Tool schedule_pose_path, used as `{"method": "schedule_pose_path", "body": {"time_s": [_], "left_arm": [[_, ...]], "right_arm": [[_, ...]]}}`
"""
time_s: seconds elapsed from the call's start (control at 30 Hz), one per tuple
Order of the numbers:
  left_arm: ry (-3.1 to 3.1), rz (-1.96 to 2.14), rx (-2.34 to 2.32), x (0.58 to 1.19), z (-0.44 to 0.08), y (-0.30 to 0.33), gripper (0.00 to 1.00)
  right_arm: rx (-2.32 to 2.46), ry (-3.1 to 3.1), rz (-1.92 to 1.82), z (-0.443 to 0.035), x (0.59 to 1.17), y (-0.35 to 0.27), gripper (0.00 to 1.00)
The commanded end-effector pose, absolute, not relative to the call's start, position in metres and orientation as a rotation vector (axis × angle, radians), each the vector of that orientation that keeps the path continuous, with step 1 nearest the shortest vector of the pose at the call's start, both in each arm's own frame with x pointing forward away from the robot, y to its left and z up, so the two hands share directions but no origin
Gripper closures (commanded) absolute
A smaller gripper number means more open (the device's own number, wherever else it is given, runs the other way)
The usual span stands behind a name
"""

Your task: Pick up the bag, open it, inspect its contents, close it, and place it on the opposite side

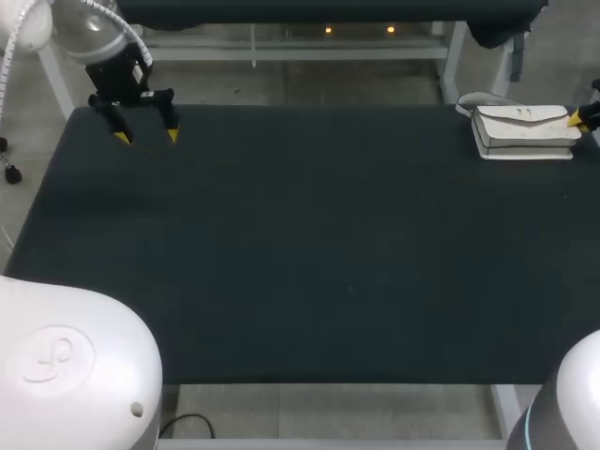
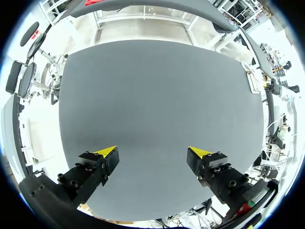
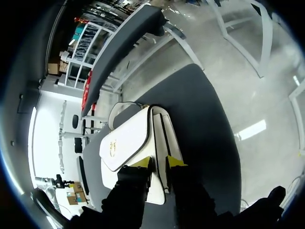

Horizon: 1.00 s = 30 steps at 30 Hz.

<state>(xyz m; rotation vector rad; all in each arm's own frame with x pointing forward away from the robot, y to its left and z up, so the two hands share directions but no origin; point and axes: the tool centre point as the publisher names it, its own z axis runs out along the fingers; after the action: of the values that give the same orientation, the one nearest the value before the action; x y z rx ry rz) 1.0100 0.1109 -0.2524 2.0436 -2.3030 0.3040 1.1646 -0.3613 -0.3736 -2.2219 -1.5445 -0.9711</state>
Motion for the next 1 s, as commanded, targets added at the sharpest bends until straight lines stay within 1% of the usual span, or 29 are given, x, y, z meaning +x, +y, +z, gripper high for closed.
{"method": "schedule_pose_path", "body": {"time_s": [0.03, 0.33, 0.53, 0.7, 1.0], "left_arm": [[-2.308, 0.299, 2.050, 1.008, -0.250, 0.110, 0.00], [-2.321, 0.292, 2.064, 1.005, -0.247, 0.111, 0.00], [-2.328, 0.275, 2.091, 1.004, -0.246, 0.113, 0.00], [-2.333, 0.271, 2.116, 1.002, -0.244, 0.116, 0.00], [-2.336, 0.250, 2.157, 1.005, -0.242, 0.117, 0.00]], "right_arm": [[-2.059, -1.580, -0.727, -0.368, 1.168, -0.366, 0.00], [-2.191, -1.703, -0.726, -0.333, 1.149, -0.373, 0.00], [-2.285, -1.811, -0.652, -0.306, 1.132, -0.371, 0.00], [-2.317, -1.878, -0.518, -0.292, 1.115, -0.361, 0.00], [-2.336, -1.949, -0.254, -0.285, 1.085, -0.335, 0.00]]}}
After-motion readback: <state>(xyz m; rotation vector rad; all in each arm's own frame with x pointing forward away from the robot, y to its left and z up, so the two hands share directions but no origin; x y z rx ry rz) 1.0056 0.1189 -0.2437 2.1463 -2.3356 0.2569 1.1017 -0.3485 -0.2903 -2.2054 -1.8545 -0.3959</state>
